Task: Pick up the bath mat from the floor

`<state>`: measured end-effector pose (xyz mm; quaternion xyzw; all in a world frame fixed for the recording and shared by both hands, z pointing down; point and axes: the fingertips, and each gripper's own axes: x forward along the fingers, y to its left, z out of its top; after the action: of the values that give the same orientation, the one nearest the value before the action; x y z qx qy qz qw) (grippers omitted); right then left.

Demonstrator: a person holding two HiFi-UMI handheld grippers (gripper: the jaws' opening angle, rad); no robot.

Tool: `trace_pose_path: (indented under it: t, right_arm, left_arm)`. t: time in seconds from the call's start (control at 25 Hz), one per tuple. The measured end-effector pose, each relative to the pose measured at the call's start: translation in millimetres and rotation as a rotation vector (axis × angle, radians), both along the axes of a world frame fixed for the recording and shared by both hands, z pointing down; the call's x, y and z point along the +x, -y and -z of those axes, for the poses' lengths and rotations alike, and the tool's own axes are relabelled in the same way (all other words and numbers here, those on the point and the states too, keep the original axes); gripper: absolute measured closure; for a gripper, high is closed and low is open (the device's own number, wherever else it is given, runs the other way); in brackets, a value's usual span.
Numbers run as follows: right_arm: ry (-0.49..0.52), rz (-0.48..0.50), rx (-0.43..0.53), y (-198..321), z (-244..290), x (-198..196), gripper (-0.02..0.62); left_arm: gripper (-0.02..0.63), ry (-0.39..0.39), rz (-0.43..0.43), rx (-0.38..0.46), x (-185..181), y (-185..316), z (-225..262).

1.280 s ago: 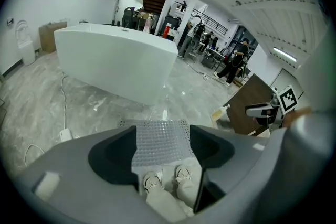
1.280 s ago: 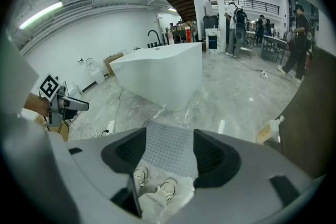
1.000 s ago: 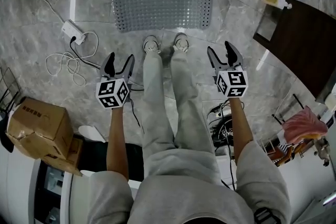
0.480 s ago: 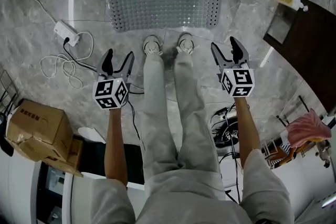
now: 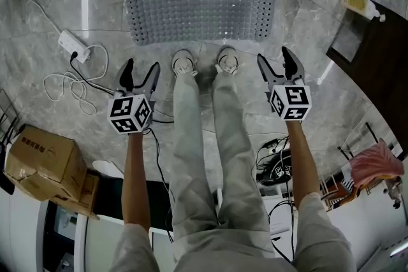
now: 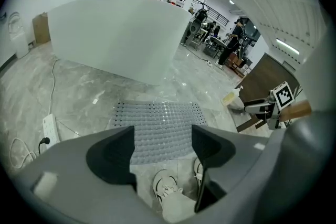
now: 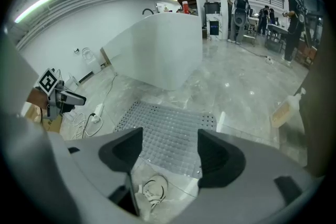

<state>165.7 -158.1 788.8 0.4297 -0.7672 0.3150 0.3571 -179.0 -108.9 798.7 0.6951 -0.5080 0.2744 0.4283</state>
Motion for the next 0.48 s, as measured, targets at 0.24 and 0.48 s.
trace_pose_path:
  t: [0.24, 0.48]
  right_arm:
    - [-0.025, -0.008, -0.037, -4, -46, 10, 0.276]
    - [-0.046, -0.043, -0.042, 7, -84, 21, 0.272]
  left_arm:
    - [0.258, -0.008, -0.024, -0.006, 3, 0, -38]
    - [0.230, -0.010, -0.043, -0.028, 2, 2, -79]
